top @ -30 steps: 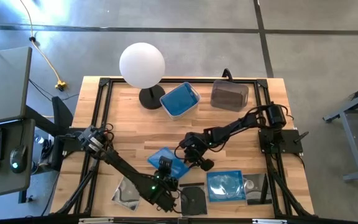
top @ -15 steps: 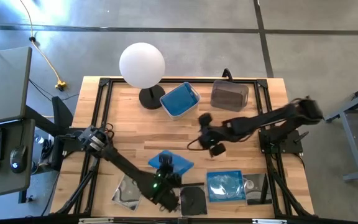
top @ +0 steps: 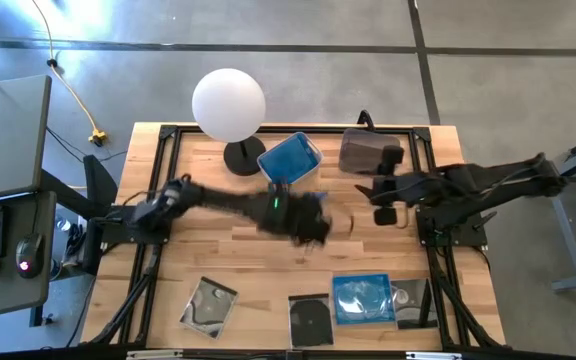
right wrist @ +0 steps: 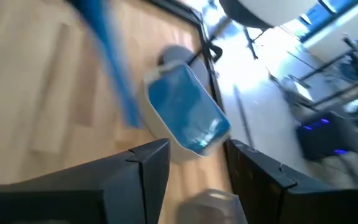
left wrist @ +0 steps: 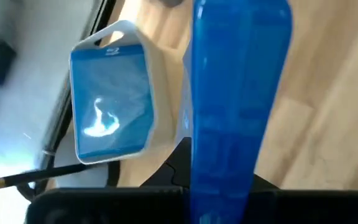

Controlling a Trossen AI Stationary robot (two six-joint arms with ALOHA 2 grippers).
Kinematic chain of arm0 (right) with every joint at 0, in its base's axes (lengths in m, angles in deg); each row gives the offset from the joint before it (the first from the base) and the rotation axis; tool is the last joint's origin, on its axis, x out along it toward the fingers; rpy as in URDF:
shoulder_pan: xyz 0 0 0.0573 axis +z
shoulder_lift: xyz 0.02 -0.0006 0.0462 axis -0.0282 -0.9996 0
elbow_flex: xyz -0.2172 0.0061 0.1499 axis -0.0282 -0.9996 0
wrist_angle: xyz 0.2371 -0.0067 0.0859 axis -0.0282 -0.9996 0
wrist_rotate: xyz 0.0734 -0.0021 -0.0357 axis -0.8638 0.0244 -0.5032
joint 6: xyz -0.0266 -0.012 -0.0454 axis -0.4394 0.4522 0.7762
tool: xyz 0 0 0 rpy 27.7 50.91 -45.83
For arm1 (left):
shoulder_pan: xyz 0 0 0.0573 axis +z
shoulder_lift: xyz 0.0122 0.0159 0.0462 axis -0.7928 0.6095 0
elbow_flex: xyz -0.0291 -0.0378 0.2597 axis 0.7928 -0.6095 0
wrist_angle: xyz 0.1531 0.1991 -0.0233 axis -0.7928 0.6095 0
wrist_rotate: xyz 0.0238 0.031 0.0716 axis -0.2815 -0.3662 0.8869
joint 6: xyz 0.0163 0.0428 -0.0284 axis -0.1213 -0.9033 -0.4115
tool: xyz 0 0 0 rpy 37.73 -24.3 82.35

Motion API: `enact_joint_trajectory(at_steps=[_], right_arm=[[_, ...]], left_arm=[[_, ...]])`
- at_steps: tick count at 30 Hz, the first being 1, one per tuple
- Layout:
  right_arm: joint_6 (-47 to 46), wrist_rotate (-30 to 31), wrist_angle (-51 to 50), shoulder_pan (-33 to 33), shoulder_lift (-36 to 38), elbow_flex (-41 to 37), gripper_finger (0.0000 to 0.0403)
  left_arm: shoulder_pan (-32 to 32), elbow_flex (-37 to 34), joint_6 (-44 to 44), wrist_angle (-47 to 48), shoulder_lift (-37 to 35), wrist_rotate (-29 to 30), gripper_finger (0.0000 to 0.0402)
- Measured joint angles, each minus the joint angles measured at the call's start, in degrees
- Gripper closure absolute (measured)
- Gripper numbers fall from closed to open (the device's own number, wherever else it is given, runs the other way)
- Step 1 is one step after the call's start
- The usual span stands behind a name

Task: Pick & place jewel cases by type
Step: Put the left blue CD case into the gray bin

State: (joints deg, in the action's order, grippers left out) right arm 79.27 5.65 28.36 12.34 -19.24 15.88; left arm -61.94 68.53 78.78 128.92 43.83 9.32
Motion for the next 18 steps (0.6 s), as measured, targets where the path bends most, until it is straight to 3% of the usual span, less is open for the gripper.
enact_joint_trajectory(at_steps=[6, 13, 18], right_arm=[[1.00, -5.68, 0.15, 0.02, 4.51, -3.68, 0.0245], [1.77, -5.21, 0.16, -0.22, 5.07, -10.03, 0.0245], [1.07, -5.33, 2.73, -0.22, 5.07, -15.02, 0.0245]], left_arm=[[13.86, 2.59, -7.32, -0.66, 0.00, -6.07, 0.0395], [28.51, 3.43, -8.63, -6.77, 0.02, -30.27, 0.0395], [34.99, 3.17, -11.43, -5.84, 1.36, -37.06, 0.0395]])
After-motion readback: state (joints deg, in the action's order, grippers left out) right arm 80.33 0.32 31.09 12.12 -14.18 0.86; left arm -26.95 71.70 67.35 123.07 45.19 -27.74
